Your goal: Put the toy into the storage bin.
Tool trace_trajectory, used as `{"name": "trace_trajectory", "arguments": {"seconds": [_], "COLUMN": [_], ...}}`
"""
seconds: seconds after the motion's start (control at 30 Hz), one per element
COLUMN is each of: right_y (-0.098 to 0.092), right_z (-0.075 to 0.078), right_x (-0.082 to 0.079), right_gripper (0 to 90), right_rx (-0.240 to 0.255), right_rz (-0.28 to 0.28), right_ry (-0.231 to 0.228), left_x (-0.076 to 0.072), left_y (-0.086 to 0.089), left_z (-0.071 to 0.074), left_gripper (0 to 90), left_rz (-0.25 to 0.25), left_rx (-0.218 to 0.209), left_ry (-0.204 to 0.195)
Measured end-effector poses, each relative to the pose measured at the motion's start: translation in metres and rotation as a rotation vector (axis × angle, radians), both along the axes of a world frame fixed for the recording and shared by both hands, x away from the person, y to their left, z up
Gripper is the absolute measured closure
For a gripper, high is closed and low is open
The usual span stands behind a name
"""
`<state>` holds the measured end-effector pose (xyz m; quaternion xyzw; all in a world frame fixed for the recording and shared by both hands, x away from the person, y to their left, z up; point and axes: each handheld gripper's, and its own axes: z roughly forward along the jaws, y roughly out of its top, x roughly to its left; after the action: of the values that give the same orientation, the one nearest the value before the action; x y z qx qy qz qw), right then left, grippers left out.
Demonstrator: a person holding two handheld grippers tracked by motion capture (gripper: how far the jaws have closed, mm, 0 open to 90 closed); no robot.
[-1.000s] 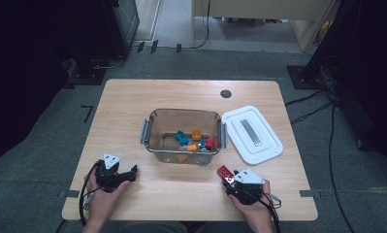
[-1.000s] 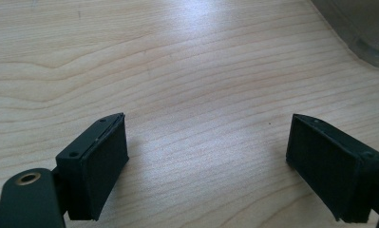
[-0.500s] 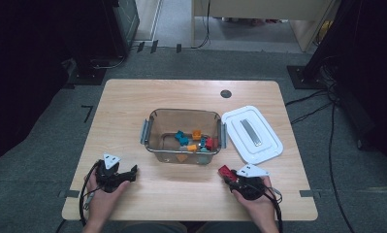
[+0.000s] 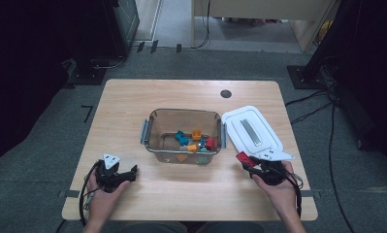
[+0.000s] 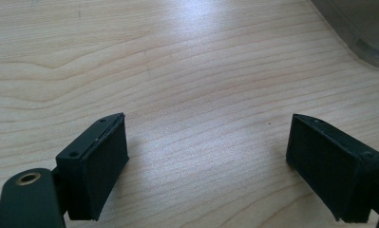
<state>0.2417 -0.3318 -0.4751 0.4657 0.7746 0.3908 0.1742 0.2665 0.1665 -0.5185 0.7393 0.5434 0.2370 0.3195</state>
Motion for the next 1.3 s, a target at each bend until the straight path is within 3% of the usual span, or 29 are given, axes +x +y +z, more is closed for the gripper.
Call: {"name": "trace_trajectory", "arguments": {"seconds": [0.37, 0.77, 1.07, 1.3], "right_y": [-0.001, 0.03, 0.07, 0.102], "right_z": [0.055, 0.112, 0.131, 0.127], "right_x": [0.019, 0.042, 0.063, 0.083], "right_gripper": [60.6, 60.6, 60.6, 60.6], "right_rx": [-0.021, -0.043, -0.064, -0.098], "right_rz": [0.06, 0.158, 0.251, 0.333], "right_ry": [-0.045, -0.096, -0.097, -0.051], "left_x": [0.0, 0.0, 0.0, 0.0], "left_y": [0.0, 0.0, 0.0, 0.0], "left_z": [0.0, 0.0, 0.0, 0.0], "left_gripper": [13.3, 13.3, 13.3, 13.3], "left_rz": [0.0, 0.0, 0.0, 0.0], "left_rx": [0.0, 0.0, 0.0, 0.0], "left_ry": [0.0, -0.001, -0.001, -0.001]}}
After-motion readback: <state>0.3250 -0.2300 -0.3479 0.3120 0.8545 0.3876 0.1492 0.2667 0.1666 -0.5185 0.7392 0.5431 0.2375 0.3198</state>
